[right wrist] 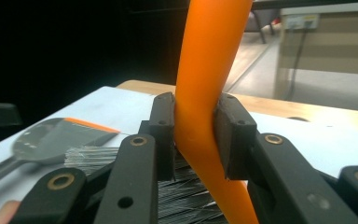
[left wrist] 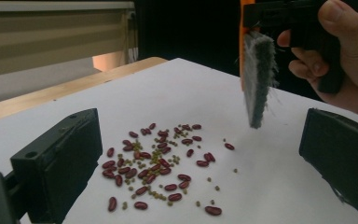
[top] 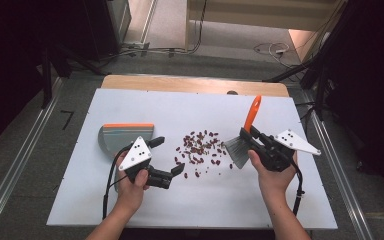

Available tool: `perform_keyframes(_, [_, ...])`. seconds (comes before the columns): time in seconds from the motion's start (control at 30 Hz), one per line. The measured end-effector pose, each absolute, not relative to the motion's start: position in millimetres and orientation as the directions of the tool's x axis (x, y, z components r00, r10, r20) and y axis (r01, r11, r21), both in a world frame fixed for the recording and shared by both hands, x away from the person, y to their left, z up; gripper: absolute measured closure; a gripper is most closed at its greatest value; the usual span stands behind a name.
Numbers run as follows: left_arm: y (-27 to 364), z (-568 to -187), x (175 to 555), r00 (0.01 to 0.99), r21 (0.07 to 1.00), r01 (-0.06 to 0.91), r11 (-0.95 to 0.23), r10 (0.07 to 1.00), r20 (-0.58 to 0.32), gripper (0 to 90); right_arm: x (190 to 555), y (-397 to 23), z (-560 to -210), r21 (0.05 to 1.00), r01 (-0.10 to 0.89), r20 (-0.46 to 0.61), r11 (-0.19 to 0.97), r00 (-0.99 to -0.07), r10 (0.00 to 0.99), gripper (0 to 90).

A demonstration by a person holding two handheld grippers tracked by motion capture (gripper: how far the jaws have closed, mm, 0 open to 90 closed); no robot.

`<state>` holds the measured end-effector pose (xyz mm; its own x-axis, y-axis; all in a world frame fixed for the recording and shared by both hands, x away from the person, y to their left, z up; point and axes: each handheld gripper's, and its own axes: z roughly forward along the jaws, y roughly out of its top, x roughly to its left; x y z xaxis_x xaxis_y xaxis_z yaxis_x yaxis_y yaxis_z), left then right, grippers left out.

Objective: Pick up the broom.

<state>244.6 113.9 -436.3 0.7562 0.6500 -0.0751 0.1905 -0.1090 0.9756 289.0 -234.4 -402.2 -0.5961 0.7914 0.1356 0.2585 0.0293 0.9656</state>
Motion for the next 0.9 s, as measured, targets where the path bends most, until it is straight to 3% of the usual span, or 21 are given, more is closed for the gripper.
perform_keyframes(0.33, [91,-438,243,0.798,0.963,0.245,-0.111,0.587,-0.135,1.7,278,-205,-402,0.968,0.250,0.141,0.035,-0.647,0.750,69.0])
perform_keyframes(0.9, [59,-444,237,0.785,0.939,0.317,-0.131,0.593,-0.182,31.9,256,-163,-405,0.969,0.236,0.125,0.069,-0.716,0.687,68.9])
